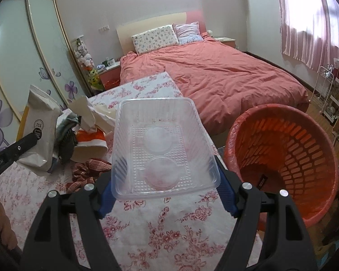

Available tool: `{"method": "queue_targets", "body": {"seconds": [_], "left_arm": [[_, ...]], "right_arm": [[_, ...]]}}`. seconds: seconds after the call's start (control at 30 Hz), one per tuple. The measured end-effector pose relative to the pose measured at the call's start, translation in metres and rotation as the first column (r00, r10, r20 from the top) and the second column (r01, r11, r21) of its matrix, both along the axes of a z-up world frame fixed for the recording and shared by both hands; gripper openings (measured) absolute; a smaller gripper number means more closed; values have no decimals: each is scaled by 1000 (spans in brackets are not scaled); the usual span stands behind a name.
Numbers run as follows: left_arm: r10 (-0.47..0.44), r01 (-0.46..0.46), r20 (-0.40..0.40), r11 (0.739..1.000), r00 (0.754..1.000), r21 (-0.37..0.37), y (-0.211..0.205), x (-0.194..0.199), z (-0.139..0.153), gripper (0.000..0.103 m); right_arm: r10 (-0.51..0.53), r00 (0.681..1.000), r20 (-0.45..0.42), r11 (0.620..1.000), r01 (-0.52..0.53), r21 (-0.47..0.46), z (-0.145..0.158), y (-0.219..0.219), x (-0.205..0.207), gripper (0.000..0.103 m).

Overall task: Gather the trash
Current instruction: 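Carry the snack bag and tray over the basket and open both tools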

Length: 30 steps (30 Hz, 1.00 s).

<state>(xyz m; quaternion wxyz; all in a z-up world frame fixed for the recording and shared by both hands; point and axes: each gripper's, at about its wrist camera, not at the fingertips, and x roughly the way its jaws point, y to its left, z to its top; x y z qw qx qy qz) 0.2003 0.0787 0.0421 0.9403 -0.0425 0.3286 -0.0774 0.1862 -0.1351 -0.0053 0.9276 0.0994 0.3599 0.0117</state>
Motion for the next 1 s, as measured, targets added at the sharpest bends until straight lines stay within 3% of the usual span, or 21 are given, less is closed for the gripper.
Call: {"method": "queue_targets", "body": {"seconds": [0.4,1.0], "left_arm": [[-113,114,53,993,992,-16,-47,-15,17,8],[-310,310,18,947,951,-78,-143,-6,-4,8]], "right_arm": [[-52,997,64,999,53,-10,26,-30,-32,73],[-211,970,124,975,219,-49,49,-111,-71,73]]}}
